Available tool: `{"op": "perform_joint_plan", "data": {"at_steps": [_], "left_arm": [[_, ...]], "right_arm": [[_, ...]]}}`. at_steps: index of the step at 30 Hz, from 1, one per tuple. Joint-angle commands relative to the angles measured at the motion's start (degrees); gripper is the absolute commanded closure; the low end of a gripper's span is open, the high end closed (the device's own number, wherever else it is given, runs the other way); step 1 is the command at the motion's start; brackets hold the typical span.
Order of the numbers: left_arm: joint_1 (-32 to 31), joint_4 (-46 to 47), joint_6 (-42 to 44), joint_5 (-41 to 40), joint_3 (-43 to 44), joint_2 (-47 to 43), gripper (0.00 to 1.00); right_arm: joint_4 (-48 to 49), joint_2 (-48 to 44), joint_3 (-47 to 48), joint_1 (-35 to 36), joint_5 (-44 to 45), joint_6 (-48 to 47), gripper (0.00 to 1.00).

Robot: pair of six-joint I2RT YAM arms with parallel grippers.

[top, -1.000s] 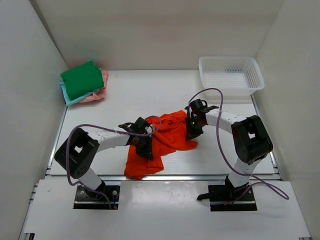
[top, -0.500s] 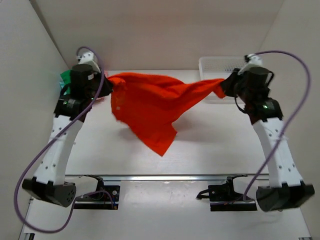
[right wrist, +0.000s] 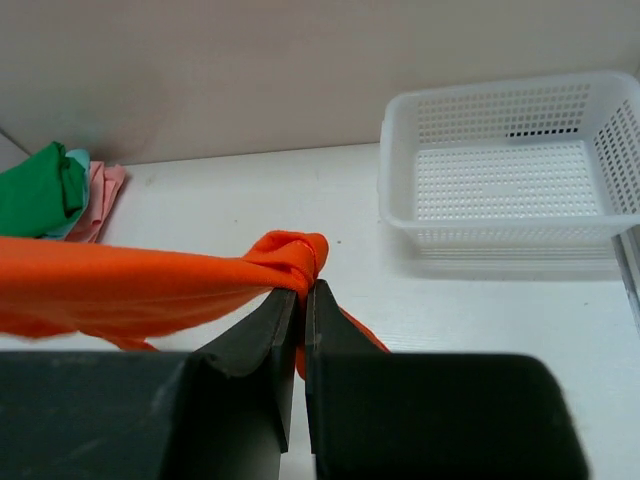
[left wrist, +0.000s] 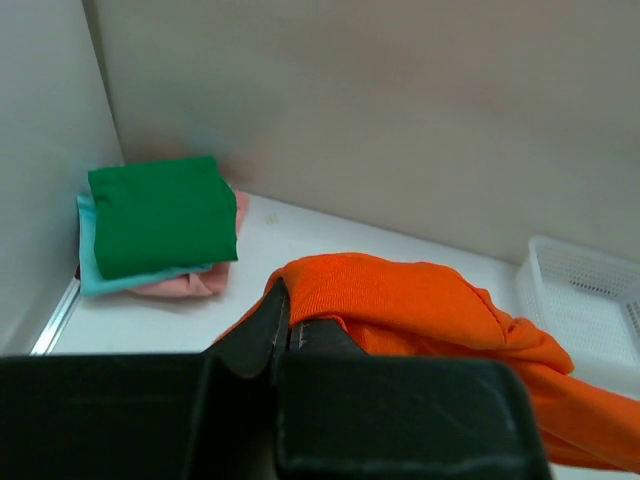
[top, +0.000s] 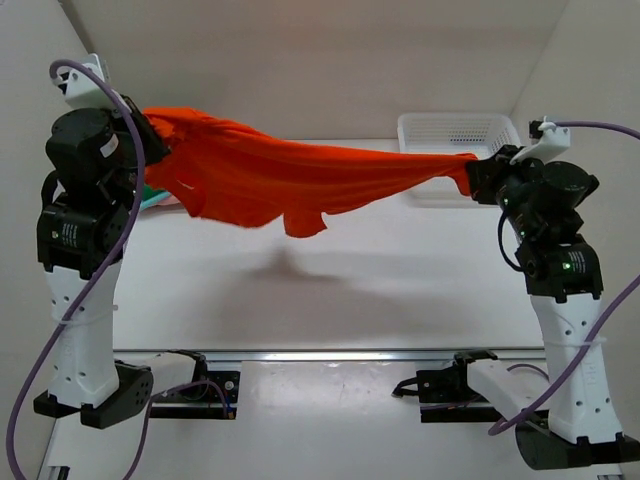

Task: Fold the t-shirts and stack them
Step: Flatten out the tshirt

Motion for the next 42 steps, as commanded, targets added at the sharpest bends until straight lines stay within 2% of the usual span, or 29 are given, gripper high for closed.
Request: {"op": "perform_joint_plan", "data": {"at_steps": [1, 3, 5, 6, 7, 8, 9, 10, 11, 12, 13, 15, 16, 18, 19, 21, 22, 25, 28, 30, 33, 36, 42], "left_arm": [[1.96, 1.18, 0.97, 2.50, 2.76, 7.77, 1.00], [2.14, 2.58, -0.18, 5.24, 3.47, 13.74, 1.00], [3.20, 4.17, -2.28, 9.90, 6.97, 25.06, 1.00], [3.90, 4.35, -2.81, 11.65, 10.99, 27.99, 1.00], [4.16, 3.91, -4.21, 11.84, 13.73, 34.90, 1.00], [4.43, 4.00, -4.40, 11.06, 18.98, 38.27, 0.96], [5.30, 2.26, -4.83, 11.92, 26.25, 45.35, 0.92], [6.00, 0.67, -7.80, 12.71, 29.63, 51.43, 0.77], [7.40, -0.65, -9.31, 16.81, 33.15, 55.75, 0.31], [8.81, -1.62, -10.45, 22.07, 33.36, 56.93, 0.30], [9.43, -2.50, -11.42, 24.04, 32.31, 57.37, 0.31], [8.74, -2.77, -8.02, 25.82, 23.65, 55.38, 0.28], [7.34, -1.81, -4.78, 24.51, 19.95, 51.18, 0.30], [6.45, 1.34, -2.12, 24.23, 1.81, 43.52, 0.29], [6.02, 2.75, -1.85, 24.50, -3.33, 37.92, 0.24], [6.45, 5.57, -2.55, 25.72, -21.40, 29.98, 0.21], [6.36, 6.19, -2.55, 26.25, -25.92, 25.00, 0.20], [4.09, 7.95, -4.56, 25.81, -46.74, 12.09, 0.19], [0.75, 10.57, -7.63, 24.94, -57.14, 5.21, 0.14], [-4.07, 13.64, -11.07, 24.42, -65.04, 0.70, 0.15], [-8.21, 17.87, -16.60, 24.06, -70.34, -0.72, 0.16], [-10.24, 19.64, -17.41, 21.70, -70.01, 3.49, 0.16], [-7.35, 25.44, -16.80, 17.30, -68.69, 9.81, 0.18]], "right_arm": [[2.32, -1.62, -2.87, -2.11, -2.99, 1.46, 1.00], [3.80, -1.35, -6.11, -1.15, -3.63, 2.43, 1.00], [6.27, -0.39, -8.23, 3.31, -0.58, 3.58, 1.00], [7.15, 0.40, -9.81, 4.99, 0.49, 3.49, 1.00], [7.86, 1.10, -10.70, 7.27, 2.76, 3.58, 1.00], [8.39, 2.24, -11.66, 9.12, 2.70, 3.84, 1.00], [8.22, 3.99, -12.81, 9.31, 2.61, 4.28, 1.00], [7.34, 4.88, -13.16, 9.31, 0.52, 4.72, 1.00], [6.29, 6.63, -13.78, 9.84, -0.19, 5.16, 1.00], [5.59, 8.21, -14.04, 10.36, -0.03, 5.33, 1.00], [4.62, 8.66, -14.05, 10.80, -0.29, 5.42, 1.00], [3.82, 9.46, -15.88, 11.42, 1.11, 5.85, 1.00], [3.56, 9.54, -17.72, 10.55, -0.01, 5.60, 1.00], [5.22, 8.58, -20.62, 8.10, -1.69, 6.56, 1.00], [6.10, 8.84, -22.03, 7.65, -3.09, 6.57, 1.00], [6.72, 8.84, -23.88, 6.76, -3.89, 5.78, 1.00], [6.89, 9.10, -24.76, 6.24, -4.15, 5.51, 1.00], [7.42, 9.99, -25.82, 6.15, -4.85, 4.64, 1.00], [7.60, 9.81, -26.61, 6.94, -4.43, 4.46, 1.00], [7.51, 9.72, -26.88, 7.11, -4.77, 4.54, 1.00], [7.51, 9.20, -27.40, 7.29, -4.77, 4.11, 1.00], [6.99, 8.58, -27.93, 7.64, -4.86, 4.02, 1.00], [6.28, 6.39, -29.51, 7.73, -5.74, 4.46, 1.00]]}}
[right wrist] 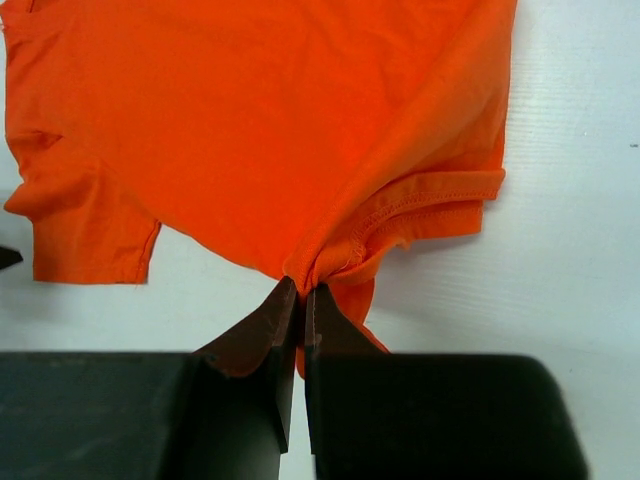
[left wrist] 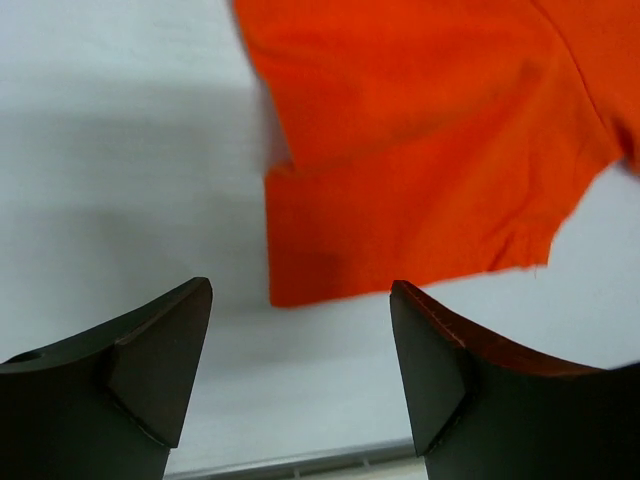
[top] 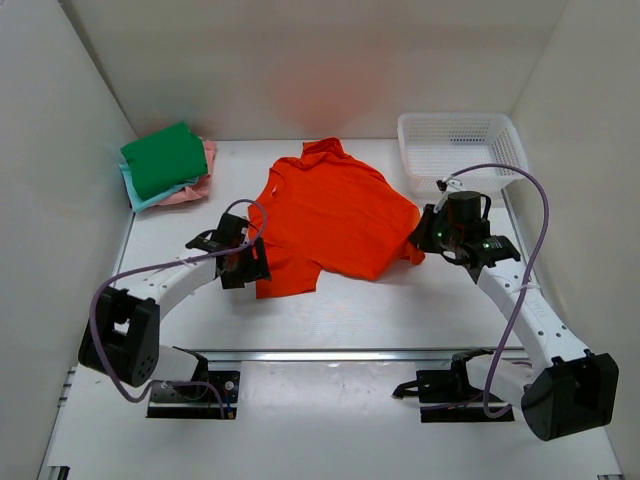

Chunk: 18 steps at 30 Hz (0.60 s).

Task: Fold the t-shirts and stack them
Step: Flatten out the tshirt

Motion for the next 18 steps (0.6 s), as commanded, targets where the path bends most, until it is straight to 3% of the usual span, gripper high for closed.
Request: {"op": "perform_joint_plan", "data": {"at_steps": [1, 9, 11, 12, 15, 18], "left_arm": [[1.61, 6.38, 0.45, -3.23, 3.05, 4.79, 0.17], [-2.08, 11.20, 3.36, -2.89, 7.63, 16.50, 0.16], [-1.47, 14.54, 2.57, 1.48, 5.88, 16.94, 0.49], [0.36, 15.34, 0.22, 7.43, 4.65, 15.64, 0.99], [1.96, 13.87, 0.02, 11.00, 5.60, 12.48, 1.00], [5.29, 8.43, -0.42, 7.86, 13.30, 1.26, 1.00]], "right_arm": [[1.21, -2.78, -1.15, 0.45, -0.86, -0.07, 1.00], [0.16, -3.83, -1.41, -1.30, -1.04, -0.77, 1.00], [-0.02, -3.83, -1.32, -0.95, -1.04, -0.77, 1.00], [-0.02, -3.57, -1.06, -1.82, -1.30, -0.77, 1.00], [-0.11, -4.01, -0.18, -2.88, -0.78, -0.59, 1.00], [-0.98, -3.57, 3.24, -3.85, -0.17, -1.82, 1.00]]}}
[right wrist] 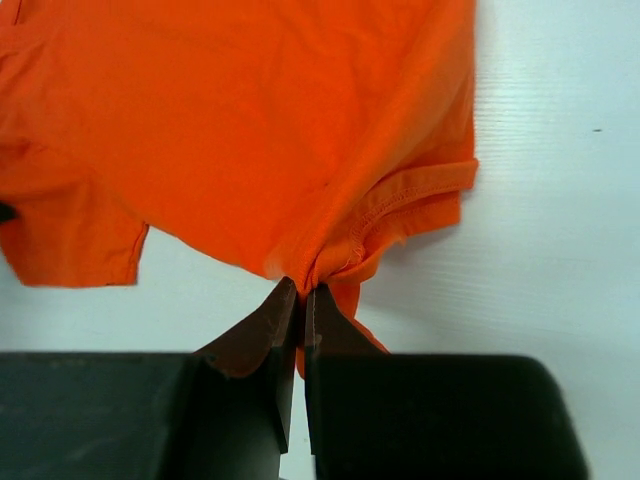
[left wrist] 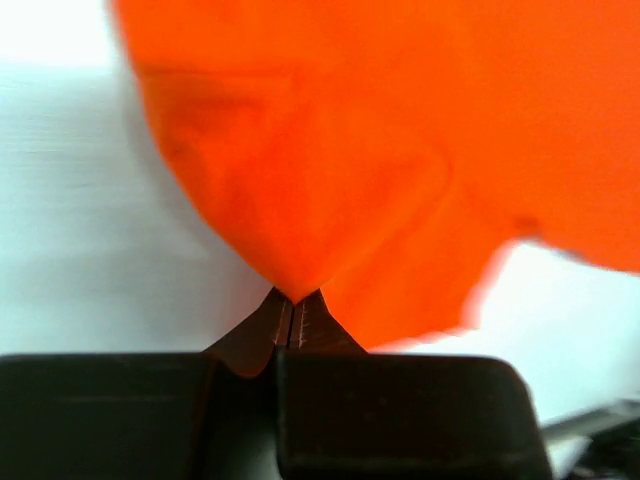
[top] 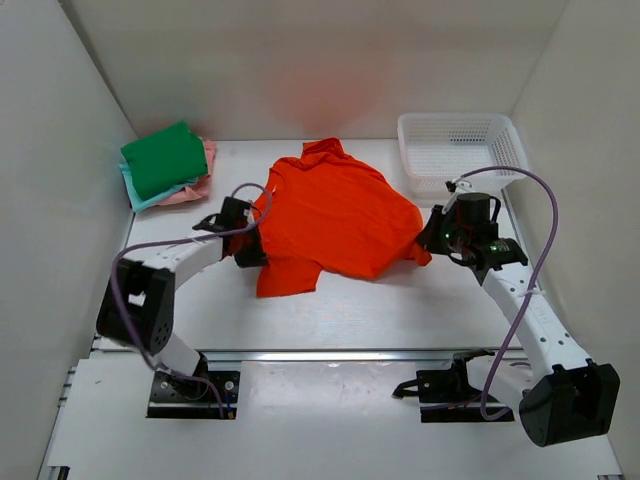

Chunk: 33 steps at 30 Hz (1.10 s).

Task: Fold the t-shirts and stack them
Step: Flatten out the tshirt

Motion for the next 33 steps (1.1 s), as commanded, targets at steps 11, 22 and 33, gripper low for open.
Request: {"op": "perform_joint_plan", "data": {"at_steps": [11, 22, 33], "left_arm": [[7.74, -8.84, -0.67, -14.81, 57.50, -18.50, 1.00], [11.77, -13.13, -4.88, -12.02, 62.80, -17.64, 1.00], [16.08, -17.44, -3.05, -1.55, 78.48, 9.75, 1.00]], "right_arm": [[8.45, -5.57, 23.11, -0.54, 16.65, -9.33, 1.00], [1.44, 1.51, 38.12, -5.22, 3.20, -6.79, 1.00], [3.55, 28.31, 53.38, -1.16, -2.51, -5.74, 1.00]]}}
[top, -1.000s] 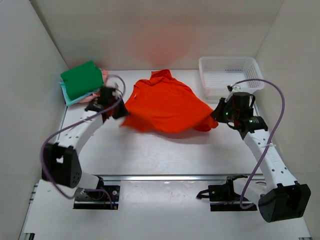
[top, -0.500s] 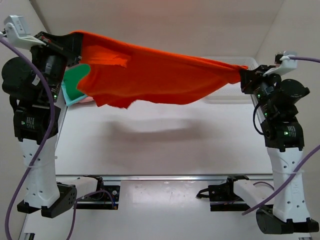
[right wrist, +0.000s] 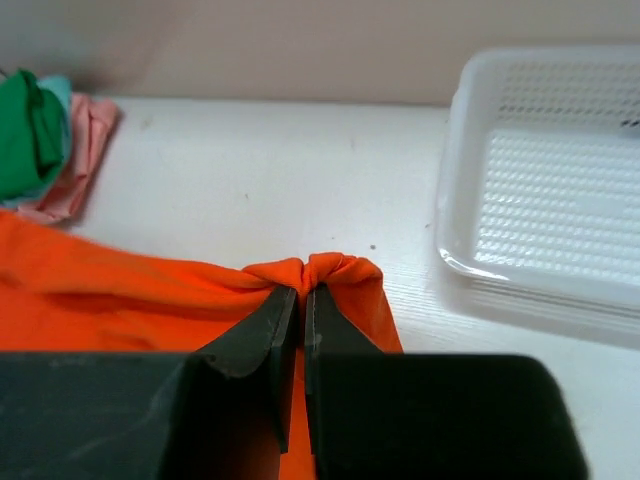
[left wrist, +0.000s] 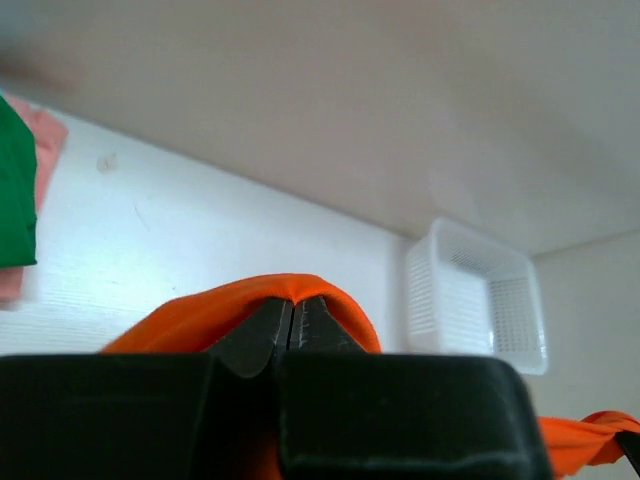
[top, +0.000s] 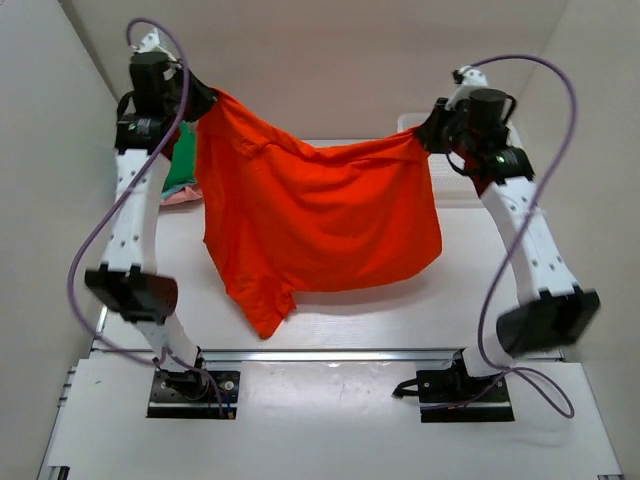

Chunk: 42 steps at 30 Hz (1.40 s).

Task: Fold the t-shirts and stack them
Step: Flatten out the tshirt

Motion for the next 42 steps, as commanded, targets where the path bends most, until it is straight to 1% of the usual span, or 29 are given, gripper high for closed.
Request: {"op": "perform_joint_plan", "data": {"at_steps": [1, 3, 4, 5, 7, 9, 12, 14, 15, 17, 18, 19, 20, 21, 22, 23, 24, 25, 26, 27, 29, 32, 33, 34, 36, 37, 39, 41, 42], "left_arm": [[1.59, -1.55, 0.51, 3.11, 11.02, 7.59, 1.00], [3.34, -4.44, -0.37, 3.63, 23.81, 12.86, 1.00], [3.79, -4.98, -1.33, 3.80, 26.13, 14.63, 1.00], [5.71, -4.64, -1.86, 4.50, 26.85, 14.56, 1.00], [8.09, 0.61, -2.66, 6.61, 17.95, 10.45, 1.00], [8.71, 2.83, -2.48, 6.71, 13.18, 5.88, 1.00], [9.06, -0.75, -0.46, 7.49, 14.81, 5.68, 1.00], [8.19, -3.22, 1.02, 7.94, 14.12, 4.47, 1.00], [7.32, -4.18, 1.65, 7.68, 11.51, 3.41, 1.00], [6.17, -3.58, 3.49, 7.23, 3.95, -1.93, 1.00], [5.55, -2.97, 3.58, 7.41, -1.91, -4.74, 1.00], [5.29, -3.05, 3.59, 7.50, -7.19, -5.99, 1.00], [5.02, -3.92, 3.32, 7.50, -10.02, -8.70, 1.00], [4.76, -3.67, 3.06, 7.76, -16.32, -11.25, 1.00], [4.84, -3.14, 2.97, 8.37, -22.56, -12.67, 1.00], [4.85, -3.05, 2.80, 9.07, -26.01, -15.55, 1.00], [4.76, -3.05, 1.92, 9.51, -32.84, -18.11, 1.00], [2.67, -2.27, 1.57, 9.34, -40.04, -19.87, 1.00], [2.47, -1.56, 1.48, 9.43, -47.51, -22.67, 1.00], [1.95, -1.03, 0.69, 9.60, -51.41, -25.83, 1.00], [1.51, 0.99, -0.19, 10.22, -65.53, -29.72, 1.00], [0.02, 1.79, -1.51, 12.33, -77.26, -34.74, 1.00], [-0.95, 2.22, -2.21, 12.24, -80.25, -36.83, 1.00], [-1.56, 1.96, -2.22, 11.90, -81.50, -38.94, 1.00], [-1.22, 0.56, -2.57, 12.50, -86.58, -42.73, 1.00], [-0.70, -0.06, -2.57, 12.59, -87.74, -45.44, 1.00], [-0.25, -2.95, -2.30, 12.69, -90.81, -48.62, 1.00], [-1.21, -4.54, -2.04, 12.33, -92.48, -51.95, 1.00], [-1.65, -4.81, -3.61, 14.07, -95.10, -53.80, 1.00]], "right_arm": [[1.98, 6.91, 13.91, 0.34, -2.73, 0.10, 1.00], [1.63, 12.71, 20.86, 0.17, -3.09, 0.18, 1.00], [1.28, 13.95, 25.78, -0.09, -3.00, 0.10, 1.00], [0.23, 16.75, 28.17, -0.70, -4.22, 0.62, 1.00], [-2.06, 21.24, 36.77, -1.76, -5.02, 0.80, 1.00], [-3.39, 21.96, 37.95, -2.99, -6.51, 1.24, 1.00], [-3.29, 20.12, 32.00, -4.84, -8.36, 3.87, 1.00], [-4.08, 19.07, 26.56, -4.75, -8.36, 3.09, 1.00], [-4.17, 18.37, 24.96, -4.93, -8.54, 2.74, 1.00], [-3.30, 16.69, 16.12, -5.80, -11.25, 3.79, 1.00], [-1.99, 15.65, 13.72, -6.68, -13.09, 4.57, 1.00], [-1.63, 14.16, 8.56, -7.38, -13.98, 5.02, 1.00], [-0.67, 13.01, 3.03, -7.30, -14.77, 5.28, 1.00], [0.39, 11.61, 0.19, -7.39, -14.87, 4.94, 1.00], [1.53, 9.50, -5.15, -7.39, -14.87, 4.93, 1.00], [2.06, 8.35, -10.59, -6.96, -14.61, 4.32, 1.00], [2.59, 6.69, -13.17, -6.69, -14.34, 3.62, 1.00], [3.03, 4.84, -18.07, -6.17, -14.08, 3.27, 1.00], [3.12, 2.56, -22.82, -6.07, -13.12, 3.00, 1.00], [3.82, 1.58, -25.48, -5.46, -13.02, 2.91, 1.00], [4.70, -3.06, -35.39, -4.67, -12.50, 3.61, 1.00], [3.40, -8.08, -45.33, -3.44, -12.76, 3.79, 1.00], [3.04, -10.10, -49.02, -3.35, -12.15, 3.36, 1.00], [2.34, -10.99, -50.36, -2.39, -11.27, 3.52, 1.00], [1.81, -13.97, -56.67, -2.64, -10.12, 3.70, 1.00], [0.93, -14.59, -58.53, -2.91, -9.25, 3.35, 0.97], [-1.00, -16.87, -59.86, -3.17, -7.40, 3.96, 0.75], [-4.77, -19.07, -60.39, -3.96, -5.30, 4.49, 0.68], [-7.40, -21.34, -59.09, -1.70, -1.02, 6.06, 0.60]]}}
